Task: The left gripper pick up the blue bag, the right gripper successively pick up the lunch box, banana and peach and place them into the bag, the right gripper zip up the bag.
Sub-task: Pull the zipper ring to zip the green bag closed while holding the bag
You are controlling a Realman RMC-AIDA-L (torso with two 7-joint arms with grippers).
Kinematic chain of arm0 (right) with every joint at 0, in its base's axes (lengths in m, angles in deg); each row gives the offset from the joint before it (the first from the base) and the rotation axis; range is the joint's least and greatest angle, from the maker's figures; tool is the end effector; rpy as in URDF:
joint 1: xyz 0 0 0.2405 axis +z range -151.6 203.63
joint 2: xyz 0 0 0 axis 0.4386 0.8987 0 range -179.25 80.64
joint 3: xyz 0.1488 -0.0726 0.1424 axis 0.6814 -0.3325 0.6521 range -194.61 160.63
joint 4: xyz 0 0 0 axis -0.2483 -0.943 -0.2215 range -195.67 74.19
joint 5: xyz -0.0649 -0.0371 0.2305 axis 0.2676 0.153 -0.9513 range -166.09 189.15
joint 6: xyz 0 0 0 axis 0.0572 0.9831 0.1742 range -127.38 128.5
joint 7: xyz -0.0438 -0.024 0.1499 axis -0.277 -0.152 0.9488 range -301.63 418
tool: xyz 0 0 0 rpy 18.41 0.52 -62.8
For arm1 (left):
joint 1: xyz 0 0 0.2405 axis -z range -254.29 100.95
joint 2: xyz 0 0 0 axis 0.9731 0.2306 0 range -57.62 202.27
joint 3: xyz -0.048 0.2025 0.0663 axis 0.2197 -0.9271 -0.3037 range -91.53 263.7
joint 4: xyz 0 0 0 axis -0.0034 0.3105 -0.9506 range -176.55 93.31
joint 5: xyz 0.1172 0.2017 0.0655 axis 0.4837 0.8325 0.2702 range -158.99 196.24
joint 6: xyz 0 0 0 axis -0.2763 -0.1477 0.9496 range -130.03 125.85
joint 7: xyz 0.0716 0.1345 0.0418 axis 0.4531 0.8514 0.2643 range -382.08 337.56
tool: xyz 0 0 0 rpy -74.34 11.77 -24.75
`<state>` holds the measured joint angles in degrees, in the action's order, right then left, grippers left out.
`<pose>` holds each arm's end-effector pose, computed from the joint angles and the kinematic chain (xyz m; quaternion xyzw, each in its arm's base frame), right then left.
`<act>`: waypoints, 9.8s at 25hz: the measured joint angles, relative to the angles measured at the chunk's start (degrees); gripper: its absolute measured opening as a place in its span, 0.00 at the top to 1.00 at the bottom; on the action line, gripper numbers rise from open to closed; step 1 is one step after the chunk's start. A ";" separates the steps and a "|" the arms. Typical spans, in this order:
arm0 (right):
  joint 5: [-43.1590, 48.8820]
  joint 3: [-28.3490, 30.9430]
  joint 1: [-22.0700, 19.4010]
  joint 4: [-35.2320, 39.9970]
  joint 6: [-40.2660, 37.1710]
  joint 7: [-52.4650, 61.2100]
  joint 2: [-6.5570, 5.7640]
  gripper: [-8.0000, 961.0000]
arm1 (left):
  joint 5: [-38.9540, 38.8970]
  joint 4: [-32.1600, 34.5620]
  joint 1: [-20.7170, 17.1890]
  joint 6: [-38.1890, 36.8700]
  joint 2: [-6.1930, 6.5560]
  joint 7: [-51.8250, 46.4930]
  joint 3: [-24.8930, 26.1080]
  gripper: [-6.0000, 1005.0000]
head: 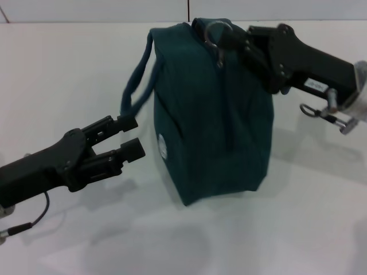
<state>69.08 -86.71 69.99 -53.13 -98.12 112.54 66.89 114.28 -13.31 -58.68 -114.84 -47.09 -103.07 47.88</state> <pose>0.1421 0.3466 -0.0226 -0.8472 0.0792 0.5184 0.0851 -0.2546 0.2501 0.0236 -0.8280 -0.2806 -0.4841 0.0373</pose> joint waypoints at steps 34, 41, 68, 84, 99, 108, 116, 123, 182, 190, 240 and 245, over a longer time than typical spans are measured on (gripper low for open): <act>-1.40 -0.94 4.97 -0.01 7.57 -0.23 0.00 0.98 | -3.26 -12.84 13.20 16.41 -0.38 10.83 -0.42 0.21; -1.47 -0.94 4.74 0.03 7.54 -0.07 0.00 0.98 | -3.42 -12.72 13.33 16.44 -0.38 10.84 -0.47 0.54; -4.42 -0.59 3.73 0.04 8.93 0.15 0.00 0.98 | -0.80 -9.67 13.35 11.82 0.17 11.56 -8.45 0.94; -4.45 -0.75 2.85 -0.14 21.80 3.69 0.00 0.98 | 4.41 -7.10 8.86 0.67 0.99 17.32 -9.22 0.93; -11.06 -0.59 -6.60 0.66 10.83 5.09 0.00 0.98 | 3.09 -7.04 3.43 13.12 1.25 18.21 -1.52 0.91; -10.96 -0.80 -7.16 0.13 10.68 5.51 0.01 0.98 | 4.36 -4.42 1.67 14.10 0.48 18.65 -1.65 0.81; -10.75 -0.85 -7.86 0.05 10.66 6.05 0.00 0.98 | 2.56 6.63 -5.19 12.46 0.93 12.25 -1.06 0.56; -10.65 -0.86 -7.90 0.04 11.21 6.04 0.00 0.98 | -0.60 22.42 -5.76 10.03 1.79 -5.60 -1.68 0.23; -10.97 -0.85 -7.32 0.21 13.43 6.69 0.00 0.98 | 38.82 66.67 20.75 23.18 -0.13 -73.67 -48.55 0.84; -10.96 -0.85 -7.65 0.21 13.42 6.74 0.00 0.98 | 34.10 66.83 20.92 22.21 -0.06 -73.88 -41.75 0.86; -10.97 -0.85 -7.84 0.04 12.84 7.61 0.00 0.98 | 29.36 38.50 29.39 15.02 4.59 -68.98 -25.38 0.41; -10.96 -0.85 -7.84 0.04 12.84 7.61 0.00 0.98 | 29.42 38.28 29.38 14.94 4.40 -68.87 -25.09 0.66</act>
<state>58.11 -87.56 62.14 -53.09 -85.28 120.15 66.89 143.70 24.97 -29.30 -99.90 -42.69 -171.93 22.79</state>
